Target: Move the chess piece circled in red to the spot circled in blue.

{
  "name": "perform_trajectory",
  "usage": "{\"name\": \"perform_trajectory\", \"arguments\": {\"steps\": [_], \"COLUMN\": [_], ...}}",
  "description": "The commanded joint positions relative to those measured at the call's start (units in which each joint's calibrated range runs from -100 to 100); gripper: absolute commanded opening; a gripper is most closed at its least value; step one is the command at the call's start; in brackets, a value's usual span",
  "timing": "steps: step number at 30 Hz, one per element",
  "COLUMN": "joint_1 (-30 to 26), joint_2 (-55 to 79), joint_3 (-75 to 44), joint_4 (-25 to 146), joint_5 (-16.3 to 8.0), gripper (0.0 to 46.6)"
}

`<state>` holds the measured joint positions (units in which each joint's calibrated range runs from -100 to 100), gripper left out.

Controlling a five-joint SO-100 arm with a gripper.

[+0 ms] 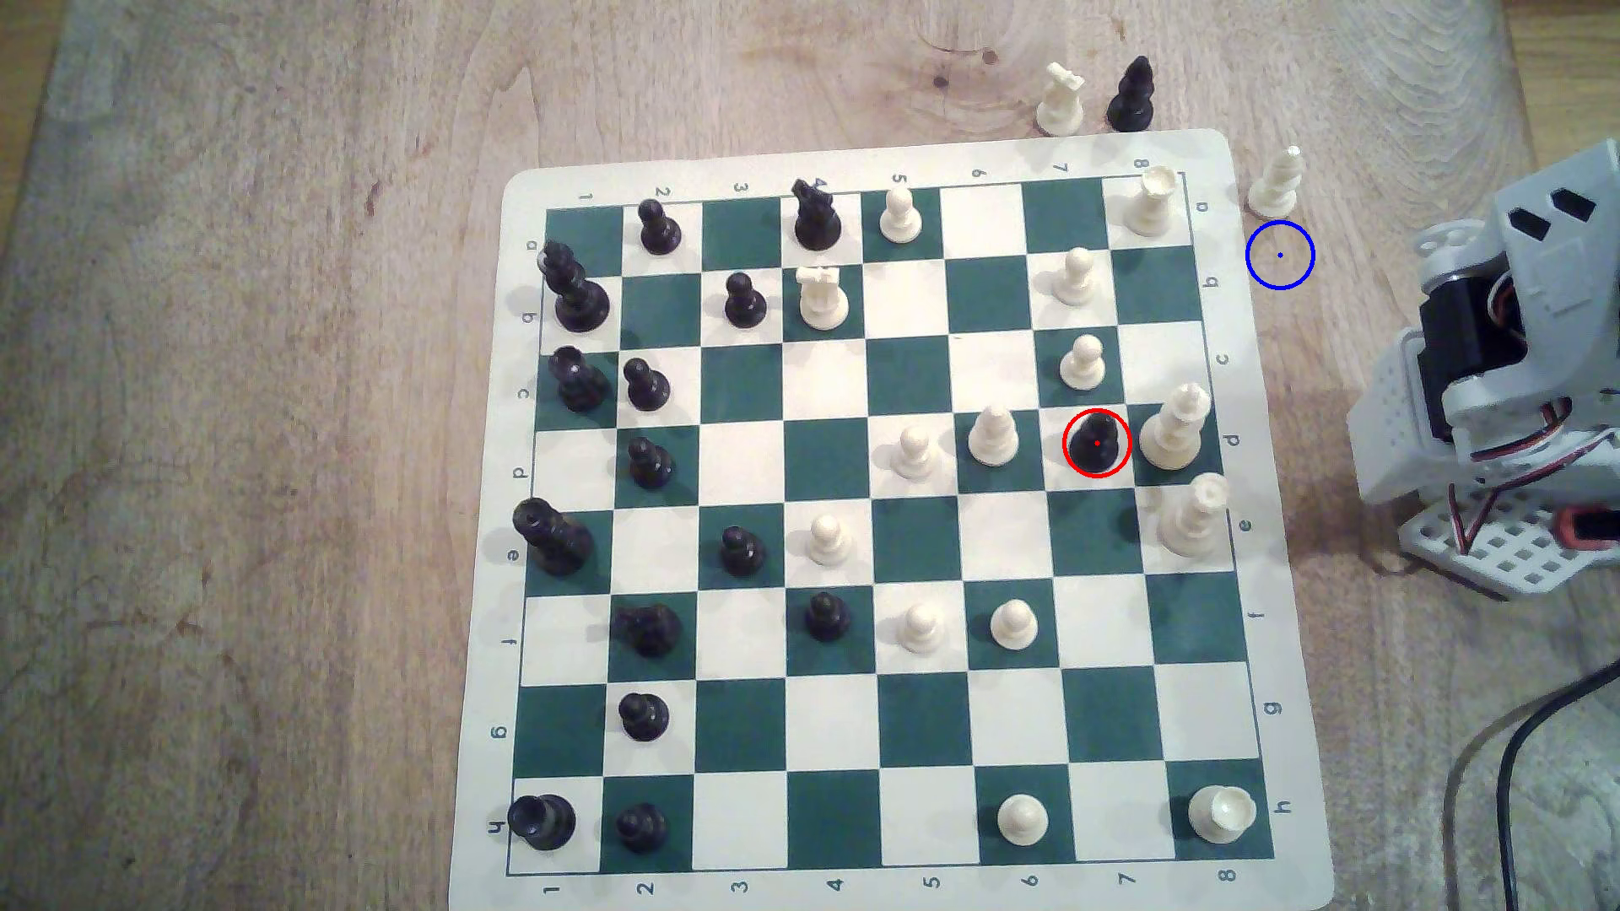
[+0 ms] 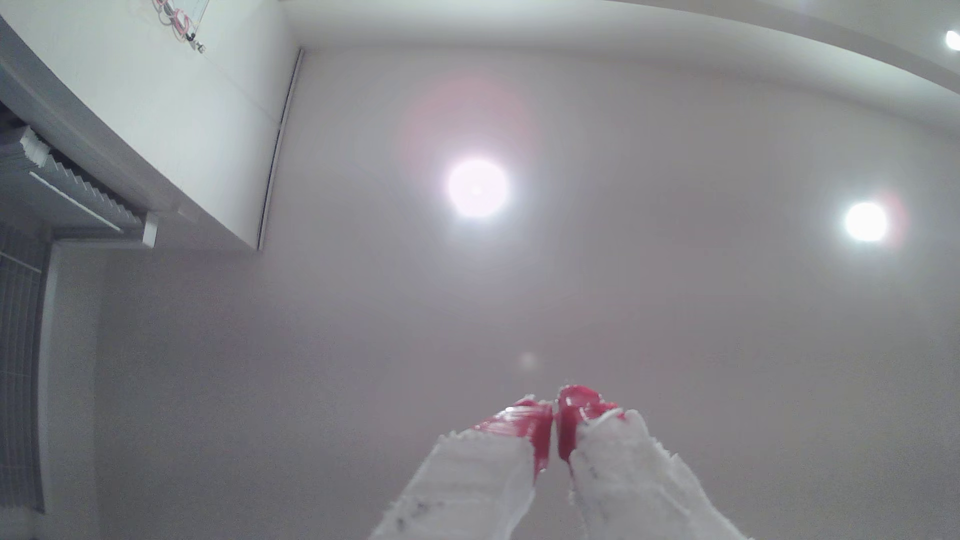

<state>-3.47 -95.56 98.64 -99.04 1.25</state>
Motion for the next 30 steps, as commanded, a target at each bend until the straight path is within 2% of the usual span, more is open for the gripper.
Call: {"name": "perform_trajectory", "arguments": {"steps": [1, 15, 24, 25, 28, 30], "joint_1": [0.22, 3.19, 8.67, 9.45, 10.15, 10.08], "joint_2": [-0.2, -0.2, -0.11, 0.06, 2.44, 6.59], "joint_3": [1.36, -4.9, -17.05, -20.13, -24.75, -31.37], "joint_4": [1.66, 47.94, 98.39, 108.3, 118.54, 128.2], "joint_5": [0.1, -0.15, -0.29, -0.29, -0.34, -1.81], "gripper": [0.2, 0.2, 0.2, 0.2, 0.2, 0.2]}}
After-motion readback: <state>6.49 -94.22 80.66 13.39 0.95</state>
